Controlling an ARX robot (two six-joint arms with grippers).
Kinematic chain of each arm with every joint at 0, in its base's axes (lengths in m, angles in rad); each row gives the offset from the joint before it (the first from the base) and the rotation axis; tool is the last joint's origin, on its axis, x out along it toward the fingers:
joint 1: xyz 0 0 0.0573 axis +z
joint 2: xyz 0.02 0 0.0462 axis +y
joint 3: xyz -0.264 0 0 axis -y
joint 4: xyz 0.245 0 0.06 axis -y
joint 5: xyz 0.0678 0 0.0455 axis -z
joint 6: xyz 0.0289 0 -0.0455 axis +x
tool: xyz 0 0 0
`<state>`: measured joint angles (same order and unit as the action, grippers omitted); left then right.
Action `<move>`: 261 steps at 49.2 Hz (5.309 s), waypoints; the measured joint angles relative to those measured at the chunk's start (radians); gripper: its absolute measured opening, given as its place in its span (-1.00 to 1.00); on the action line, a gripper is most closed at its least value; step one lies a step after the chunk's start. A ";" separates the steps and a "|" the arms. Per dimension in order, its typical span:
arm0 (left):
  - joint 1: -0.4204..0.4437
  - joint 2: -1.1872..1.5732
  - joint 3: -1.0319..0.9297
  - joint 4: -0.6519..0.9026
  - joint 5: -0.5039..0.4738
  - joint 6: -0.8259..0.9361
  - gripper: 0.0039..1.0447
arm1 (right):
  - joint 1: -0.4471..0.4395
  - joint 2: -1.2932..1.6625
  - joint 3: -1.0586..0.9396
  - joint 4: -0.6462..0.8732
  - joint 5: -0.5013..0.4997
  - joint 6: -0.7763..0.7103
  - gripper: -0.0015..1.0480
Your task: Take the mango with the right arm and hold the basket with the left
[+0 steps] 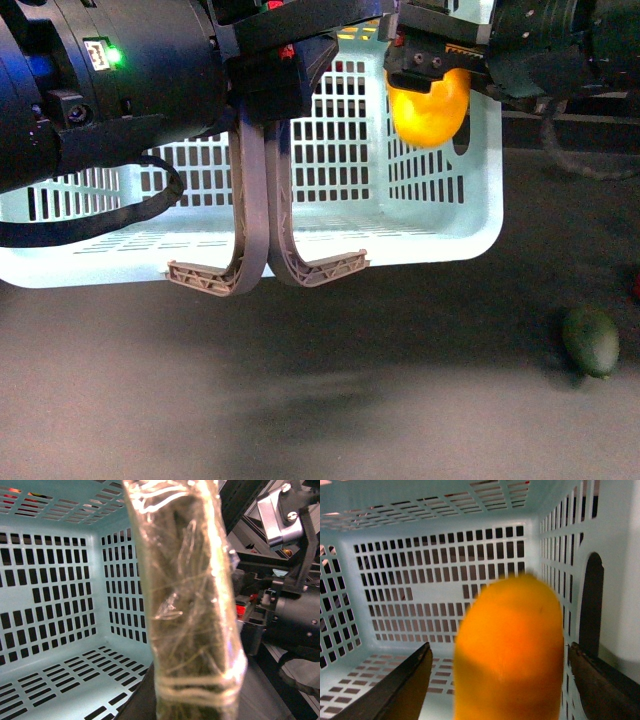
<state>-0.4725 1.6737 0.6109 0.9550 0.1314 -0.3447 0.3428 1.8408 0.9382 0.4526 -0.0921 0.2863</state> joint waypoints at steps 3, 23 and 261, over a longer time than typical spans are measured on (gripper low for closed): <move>0.000 0.000 0.000 0.000 0.000 0.000 -0.86 | 0.000 0.010 0.014 0.005 0.012 0.010 0.70; 0.001 0.006 -0.006 -0.001 -0.007 0.000 -0.86 | 0.001 -0.216 -0.099 0.035 0.106 0.027 0.85; 0.282 0.335 0.428 -0.370 -0.570 -0.893 -0.86 | -0.340 -1.837 -0.933 -0.456 0.094 -0.283 0.85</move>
<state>-0.1905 2.0090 1.0386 0.5846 -0.4381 -1.2373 0.0025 0.0040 0.0051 -0.0036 0.0021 0.0032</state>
